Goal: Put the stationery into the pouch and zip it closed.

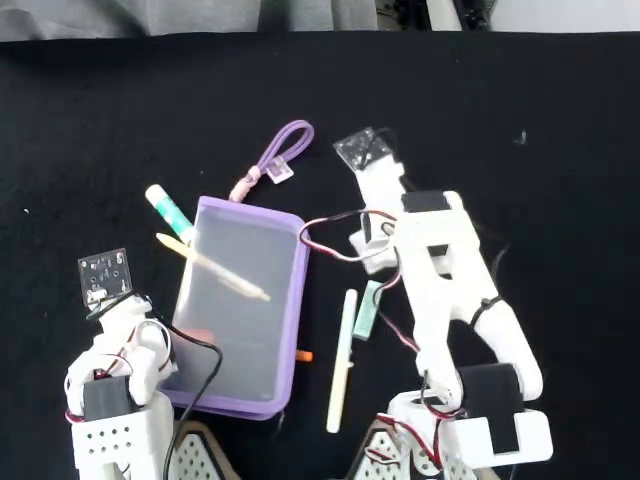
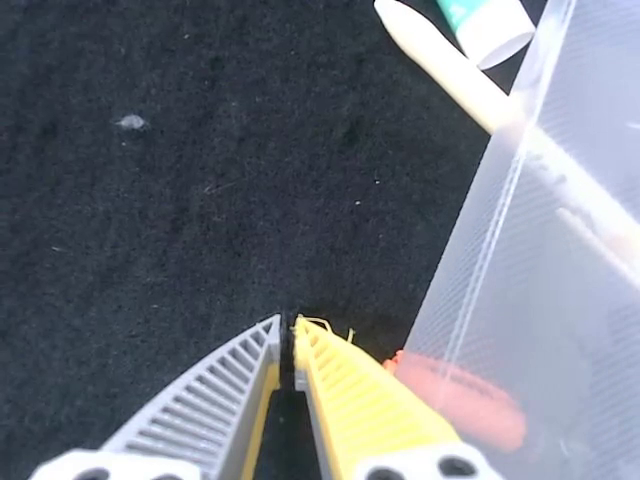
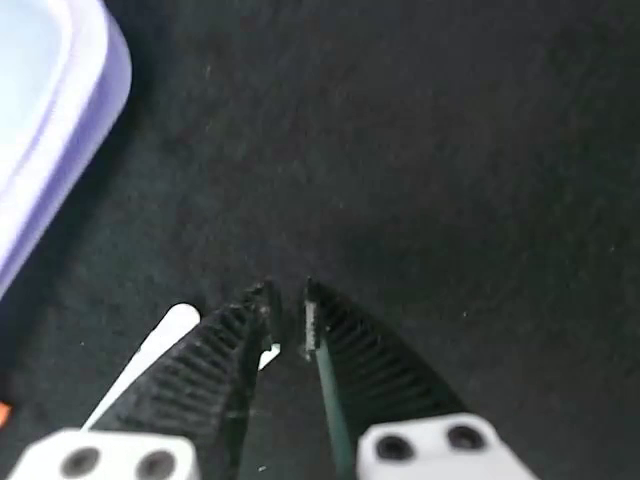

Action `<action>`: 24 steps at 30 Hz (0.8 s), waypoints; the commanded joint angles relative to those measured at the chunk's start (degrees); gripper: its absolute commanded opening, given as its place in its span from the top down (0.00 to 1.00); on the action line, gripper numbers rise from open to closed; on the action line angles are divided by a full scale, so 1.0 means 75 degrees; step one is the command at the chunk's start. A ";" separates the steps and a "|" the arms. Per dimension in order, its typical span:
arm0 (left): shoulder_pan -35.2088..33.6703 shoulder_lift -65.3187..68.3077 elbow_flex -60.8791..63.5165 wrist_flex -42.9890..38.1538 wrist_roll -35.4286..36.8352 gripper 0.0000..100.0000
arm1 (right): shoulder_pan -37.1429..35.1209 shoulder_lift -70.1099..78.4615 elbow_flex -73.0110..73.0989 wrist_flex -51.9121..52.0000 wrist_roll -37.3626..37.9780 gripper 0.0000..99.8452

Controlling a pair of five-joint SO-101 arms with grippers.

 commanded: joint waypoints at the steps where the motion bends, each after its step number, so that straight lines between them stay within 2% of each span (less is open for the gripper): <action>1: 0.0018 -0.0035 -0.0170 -0.0164 -0.0023 0.97 | 0.0188 -0.0064 -0.0381 0.0094 -0.0821 0.94; 5: -0.0064 -0.0035 -0.1307 -0.1489 -0.0035 0.97 | 0.0199 -0.0064 -0.0123 -0.0129 -0.1325 0.94; 9: 0.0053 -0.0035 -0.1799 -0.3188 -0.0164 0.97 | 0.0481 -0.0064 0.0428 -0.1020 -0.1348 0.94; 13: 0.0674 -0.0023 -0.1213 -0.5720 -0.2016 0.97 | 0.1242 -0.0064 0.0522 -0.1758 -0.1711 0.94; 16: 0.1459 -0.0012 -0.0639 -0.7150 -0.2122 0.97 | 0.1735 -0.0064 0.0533 -0.2051 -0.2555 0.94; 18: 0.1823 -0.0012 -0.0475 -0.7689 -0.2122 0.93 | 0.1946 -0.0041 0.0545 -0.2110 -0.2884 0.94; 22: 0.2444 0.0105 -0.0463 -0.8111 -0.2122 0.77 | 0.2192 -0.0006 0.0545 -0.2133 -0.3188 0.94; 24: 0.2784 0.0492 -0.0662 -0.8193 -0.2145 0.78 | 0.2215 -0.0006 0.0545 -0.2133 -0.3294 0.94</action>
